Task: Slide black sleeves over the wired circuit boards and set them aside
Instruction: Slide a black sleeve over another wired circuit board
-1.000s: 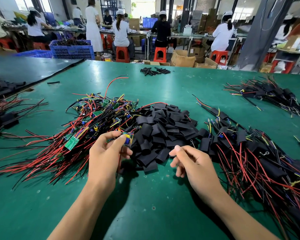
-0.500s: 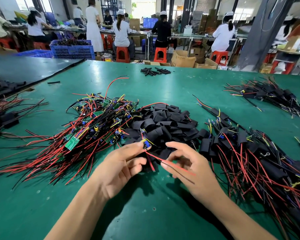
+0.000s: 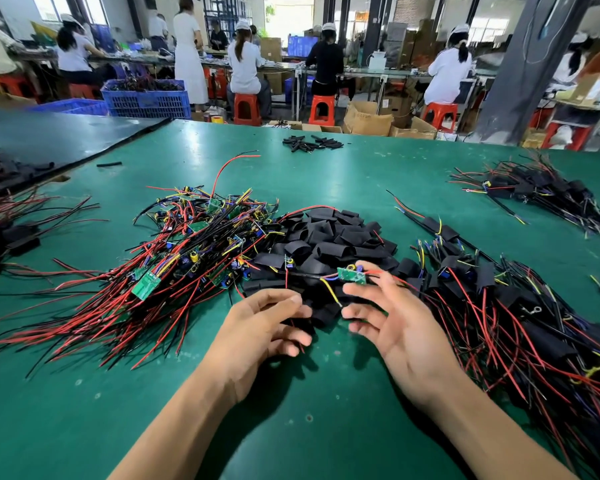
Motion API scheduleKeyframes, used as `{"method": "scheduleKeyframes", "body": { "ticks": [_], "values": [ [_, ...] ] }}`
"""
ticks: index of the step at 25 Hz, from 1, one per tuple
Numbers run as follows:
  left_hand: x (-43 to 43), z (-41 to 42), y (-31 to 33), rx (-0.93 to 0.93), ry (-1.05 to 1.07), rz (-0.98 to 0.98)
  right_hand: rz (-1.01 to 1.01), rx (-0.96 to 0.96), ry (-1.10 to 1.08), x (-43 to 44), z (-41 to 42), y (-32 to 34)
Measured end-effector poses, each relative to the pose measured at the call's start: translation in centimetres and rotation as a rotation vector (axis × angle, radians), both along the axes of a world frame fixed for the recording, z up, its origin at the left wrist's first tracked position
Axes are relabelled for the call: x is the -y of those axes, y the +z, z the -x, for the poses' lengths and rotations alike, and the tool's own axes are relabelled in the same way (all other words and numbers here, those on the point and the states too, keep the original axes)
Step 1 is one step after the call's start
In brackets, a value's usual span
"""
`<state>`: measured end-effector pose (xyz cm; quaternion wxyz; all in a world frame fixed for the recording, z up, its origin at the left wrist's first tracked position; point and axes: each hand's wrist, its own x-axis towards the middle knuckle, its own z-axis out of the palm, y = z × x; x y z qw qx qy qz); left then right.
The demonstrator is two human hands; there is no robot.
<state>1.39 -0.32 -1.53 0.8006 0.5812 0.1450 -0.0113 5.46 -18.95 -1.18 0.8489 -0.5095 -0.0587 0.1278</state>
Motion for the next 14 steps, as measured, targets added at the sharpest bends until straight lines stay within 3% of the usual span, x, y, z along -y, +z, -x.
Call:
{"method": "scheduleKeyframes", "body": {
  "ticks": [6, 14],
  "values": [
    [-0.3, -0.1, -0.1, 0.053, 0.133, 0.028, -0.355, -0.157, 0.103, 1.8, -0.5, 1.4],
    [-0.5, -0.1, -0.3, 0.045, 0.162, -0.005, -0.390, -0.135, 0.111, 1.6, -0.2, 1.9]
  ]
}}
